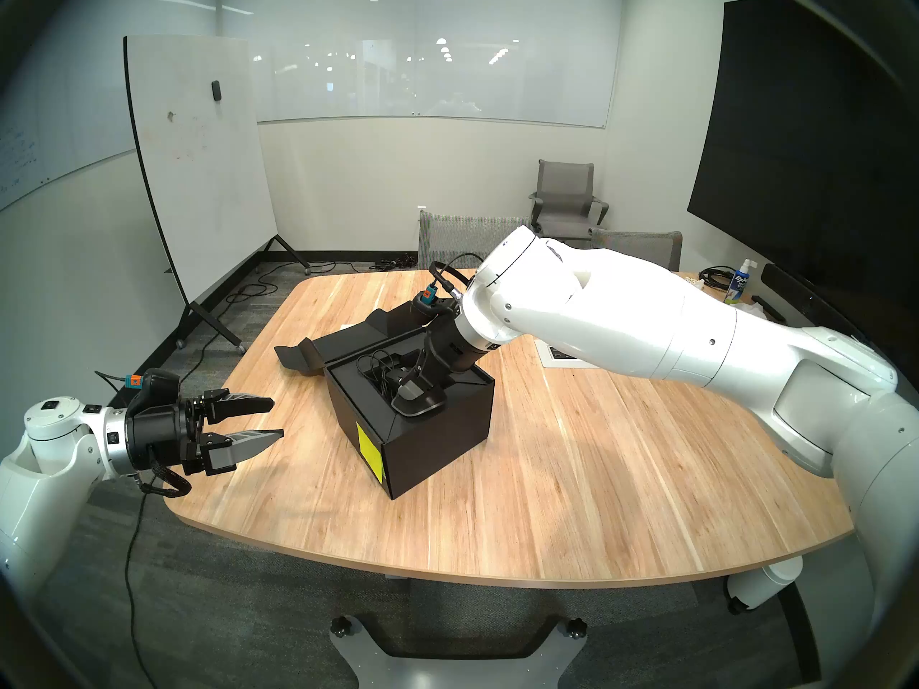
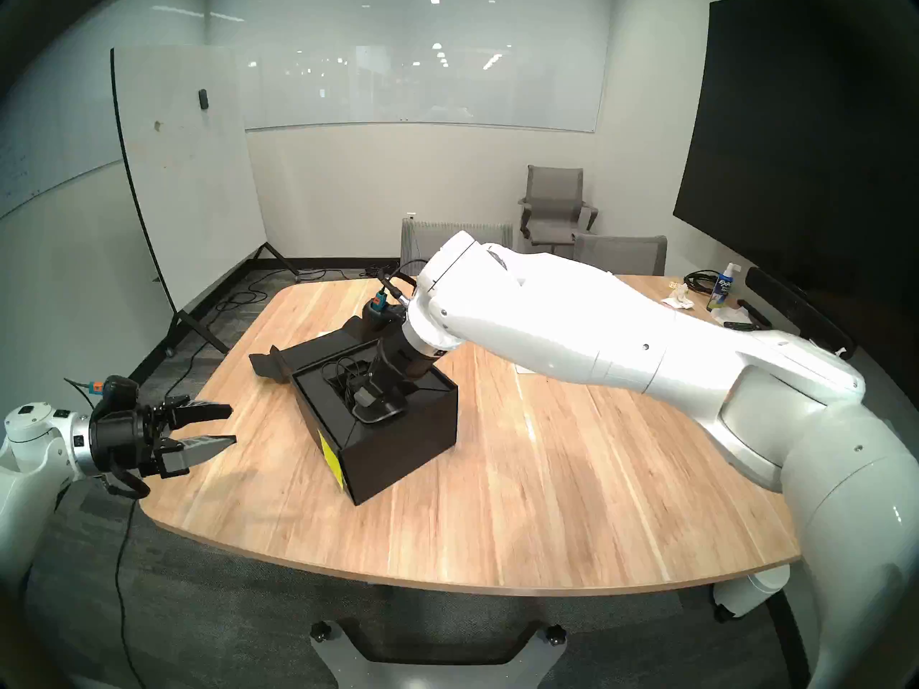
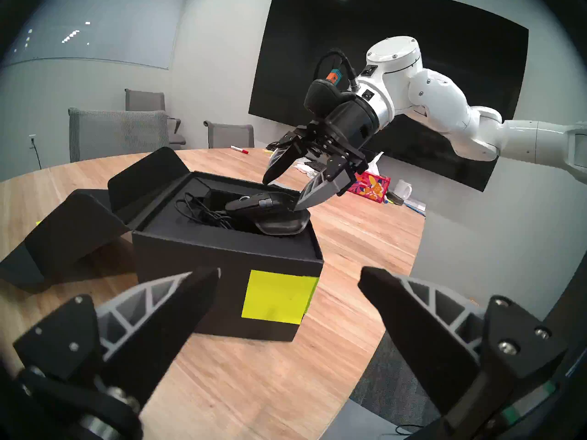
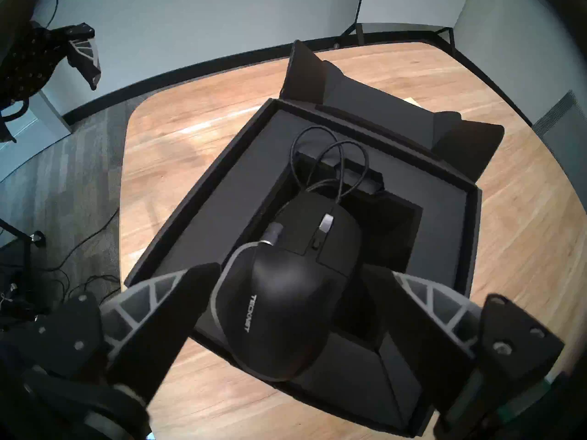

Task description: Open the box and place the mouse inside

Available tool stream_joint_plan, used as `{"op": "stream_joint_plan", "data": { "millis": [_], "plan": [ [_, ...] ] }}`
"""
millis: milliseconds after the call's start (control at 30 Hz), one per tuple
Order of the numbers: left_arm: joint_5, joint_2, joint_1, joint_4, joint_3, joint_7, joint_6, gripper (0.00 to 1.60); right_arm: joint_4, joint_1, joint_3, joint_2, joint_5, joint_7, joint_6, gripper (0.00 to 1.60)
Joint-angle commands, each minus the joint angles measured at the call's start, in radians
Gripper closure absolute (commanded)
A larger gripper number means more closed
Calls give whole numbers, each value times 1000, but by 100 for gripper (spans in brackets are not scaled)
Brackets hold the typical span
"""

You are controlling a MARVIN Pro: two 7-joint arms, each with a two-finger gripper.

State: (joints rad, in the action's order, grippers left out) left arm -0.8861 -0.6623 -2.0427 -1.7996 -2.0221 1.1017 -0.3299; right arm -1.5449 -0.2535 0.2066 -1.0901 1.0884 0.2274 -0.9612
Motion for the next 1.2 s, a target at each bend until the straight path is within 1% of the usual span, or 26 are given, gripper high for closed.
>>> {"op": "stream_joint_plan", "data": {
  "millis": [0,33,67,133,167,200,233,267,333,600,700,767,867,900,933,967,1000,1167],
  "plan": [
    [-1,2,2,-8,-12,2,2,0,-32,32,25,21,9,-10,1,0],
    [-1,2,3,-8,-12,2,1,0,-37,32,26,25,12,-13,1,0],
    [-1,2,3,-8,-12,2,1,0,-41,33,27,28,14,-14,1,15],
    [0,1,3,-8,-12,3,1,0,-49,35,29,32,19,-19,1,40],
    [0,1,3,-8,-12,3,1,0,-52,36,30,34,22,-23,1,46],
    [1,0,4,-8,-12,3,0,0,-54,36,30,35,25,-26,1,68],
    [1,0,4,-8,-12,3,0,0,-57,36,31,36,28,-30,1,80],
    [1,0,4,-8,-12,3,0,0,-58,37,30,36,31,-32,1,85],
    [2,-1,4,-8,-12,4,0,0,-63,39,28,40,39,-40,1,88],
    [4,-3,6,-9,-13,5,-2,0,-77,27,15,53,68,-67,1,86],
    [5,-4,6,-9,-13,6,-3,0,-87,20,10,65,76,-77,1,92],
    [6,-4,7,-9,-13,6,-3,0,-93,15,10,73,79,-80,1,97],
    [7,-5,7,-9,-13,7,-4,0,-100,14,8,79,88,-86,1,116],
    [7,-5,8,-9,-14,7,-4,0,-104,15,5,83,93,-90,1,120],
    [7,-6,8,-9,-14,7,-4,0,-107,14,5,86,94,-91,1,132],
    [8,-6,8,-9,-14,7,-5,0,-109,16,2,88,98,-93,1,140],
    [8,-6,8,-9,-14,7,-5,0,-111,17,1,91,100,-95,1,160],
    [9,-7,9,-9,-14,8,-6,0,-117,29,-11,99,117,-98,1,160]
  ]
}}
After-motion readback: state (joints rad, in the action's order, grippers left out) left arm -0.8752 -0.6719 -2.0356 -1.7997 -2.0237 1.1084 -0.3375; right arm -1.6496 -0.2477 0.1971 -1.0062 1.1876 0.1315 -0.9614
